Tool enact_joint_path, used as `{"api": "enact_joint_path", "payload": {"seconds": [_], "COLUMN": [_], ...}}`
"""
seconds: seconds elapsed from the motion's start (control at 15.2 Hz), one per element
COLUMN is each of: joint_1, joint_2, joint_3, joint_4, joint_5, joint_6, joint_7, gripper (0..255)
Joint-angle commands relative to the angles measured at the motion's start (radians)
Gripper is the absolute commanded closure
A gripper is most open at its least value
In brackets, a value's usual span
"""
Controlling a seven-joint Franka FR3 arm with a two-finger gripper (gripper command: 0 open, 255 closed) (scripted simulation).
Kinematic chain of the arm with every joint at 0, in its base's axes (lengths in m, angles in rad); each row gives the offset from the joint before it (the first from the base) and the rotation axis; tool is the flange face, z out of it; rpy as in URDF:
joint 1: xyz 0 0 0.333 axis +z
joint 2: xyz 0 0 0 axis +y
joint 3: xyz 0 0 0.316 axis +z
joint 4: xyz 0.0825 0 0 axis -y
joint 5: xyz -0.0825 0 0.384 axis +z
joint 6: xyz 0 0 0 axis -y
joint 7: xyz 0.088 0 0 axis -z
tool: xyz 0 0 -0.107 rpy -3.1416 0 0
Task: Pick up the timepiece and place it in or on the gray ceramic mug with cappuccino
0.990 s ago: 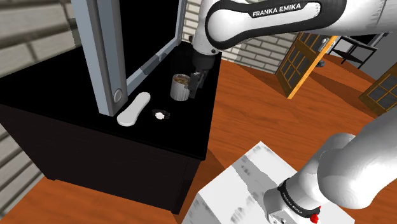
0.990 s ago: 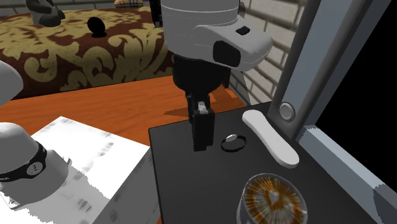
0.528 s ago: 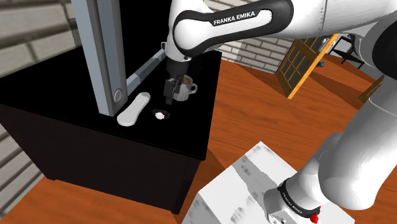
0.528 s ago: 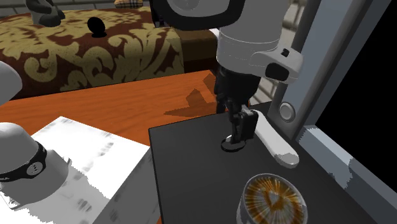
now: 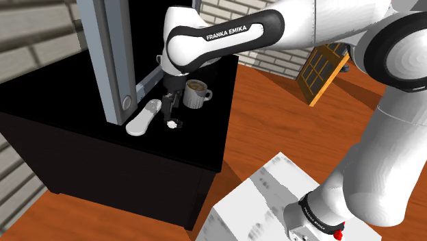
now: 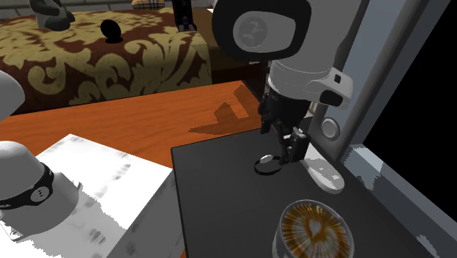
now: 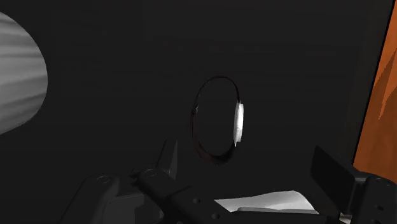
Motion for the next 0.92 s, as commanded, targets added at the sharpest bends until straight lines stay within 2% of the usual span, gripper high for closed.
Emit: {"api": "enact_joint_path", "payload": {"seconds": [0.0,0.13,0.66,0.73,0.86], "joint_1": [0.004,0.006,0.006,0.006,0.006], "joint_2": [0.013,0.026,0.026,0.026,0.026], "joint_3": [0.001,0.001,0.001,0.001,0.001], "joint_4": [-0.013,-0.030,-0.030,-0.030,-0.030], "joint_5": [-0.002,-0.004,-0.004,-0.004,-0.004], "joint_6": [0.027,0.057,0.057,0.057,0.057], "joint_7": [0.003,0.005,0.005,0.005,0.005], "gripper": [0,0,0,255,255]}}
